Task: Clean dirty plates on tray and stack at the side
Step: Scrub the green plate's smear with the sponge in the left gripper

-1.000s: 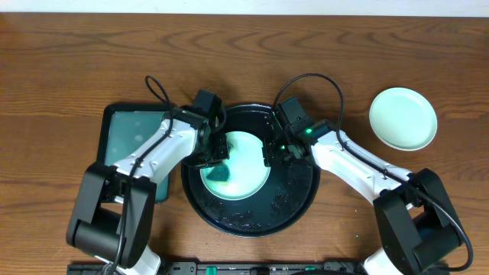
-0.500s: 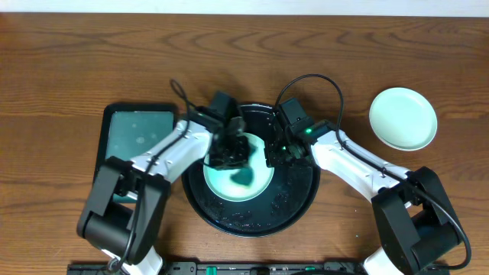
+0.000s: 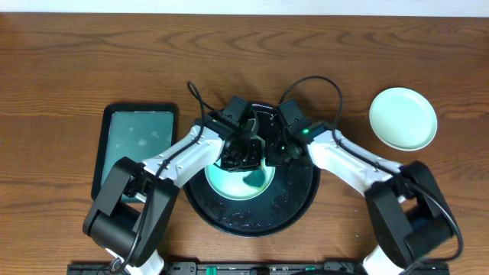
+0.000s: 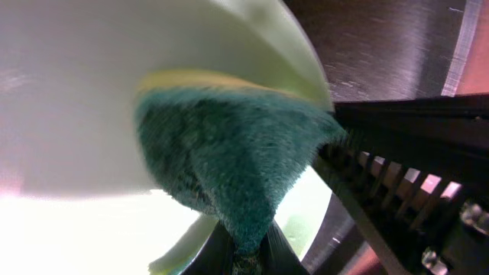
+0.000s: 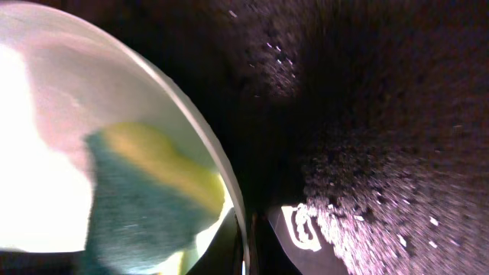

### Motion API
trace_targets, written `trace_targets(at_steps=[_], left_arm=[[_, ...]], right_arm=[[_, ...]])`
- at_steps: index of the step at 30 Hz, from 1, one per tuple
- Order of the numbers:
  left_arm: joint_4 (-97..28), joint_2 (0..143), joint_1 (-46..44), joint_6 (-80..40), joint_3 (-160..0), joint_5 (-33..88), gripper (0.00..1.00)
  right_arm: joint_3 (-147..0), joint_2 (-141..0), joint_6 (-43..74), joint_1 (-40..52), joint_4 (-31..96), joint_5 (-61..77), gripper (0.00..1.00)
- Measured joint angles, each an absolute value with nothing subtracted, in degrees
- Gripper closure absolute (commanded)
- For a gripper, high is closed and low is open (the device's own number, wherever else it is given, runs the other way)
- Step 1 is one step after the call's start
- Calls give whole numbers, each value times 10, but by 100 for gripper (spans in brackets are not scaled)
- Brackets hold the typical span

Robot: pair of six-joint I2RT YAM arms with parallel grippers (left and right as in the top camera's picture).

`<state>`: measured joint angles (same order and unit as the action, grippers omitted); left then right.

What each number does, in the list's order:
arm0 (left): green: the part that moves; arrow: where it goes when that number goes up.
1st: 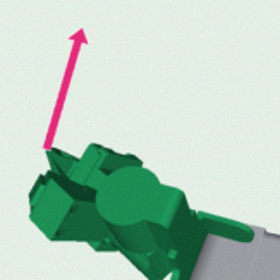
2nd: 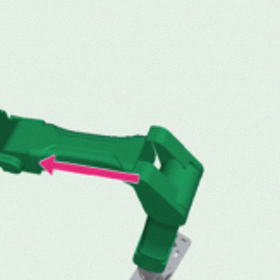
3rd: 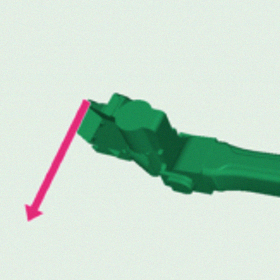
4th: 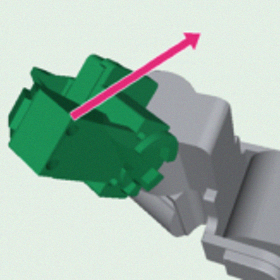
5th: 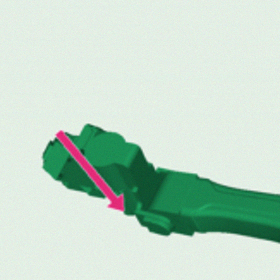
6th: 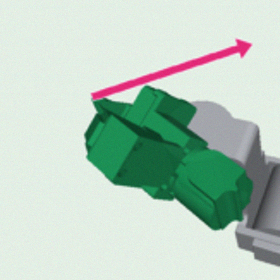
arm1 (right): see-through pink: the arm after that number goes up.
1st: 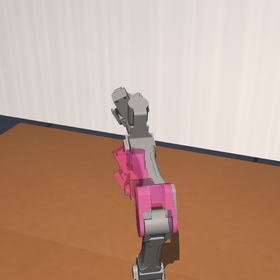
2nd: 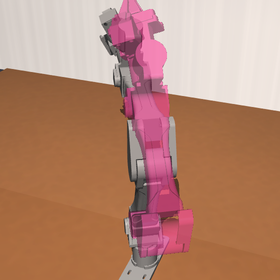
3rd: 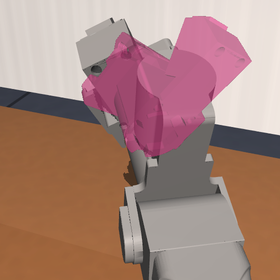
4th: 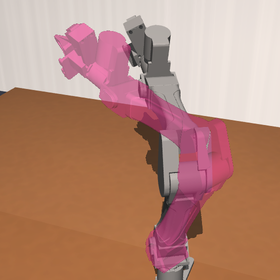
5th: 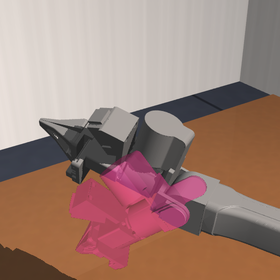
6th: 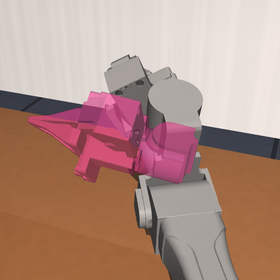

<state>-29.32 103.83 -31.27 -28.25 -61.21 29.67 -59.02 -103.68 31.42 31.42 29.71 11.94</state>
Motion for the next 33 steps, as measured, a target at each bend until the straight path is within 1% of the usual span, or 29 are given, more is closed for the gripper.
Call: trace_targets(at_steps=[8,17,22,24,26,30,33], left_arm=[[-325,1037,-322,-310,-616,201,93],[-448,1031,-316,-388,-630,-38,93],[-479,1031,-309,-405,-629,-84,93],[-480,1031,-309,-392,-629,-79,93],[-475,1031,-308,-354,-629,-50,93],[-465,1031,-301,-248,-629,84,93],[-445,1031,-305,-194,-624,185,93]], right_arm=[[-603,-1065,335,310,293,156,99],[-607,-1074,339,311,281,180,99],[-607,-1074,339,311,280,183,99],[-607,-1074,339,311,279,184,99],[-607,-1074,339,311,279,184,99],[-608,-1075,339,311,276,182,99],[-608,-1075,338,311,276,181,99]])
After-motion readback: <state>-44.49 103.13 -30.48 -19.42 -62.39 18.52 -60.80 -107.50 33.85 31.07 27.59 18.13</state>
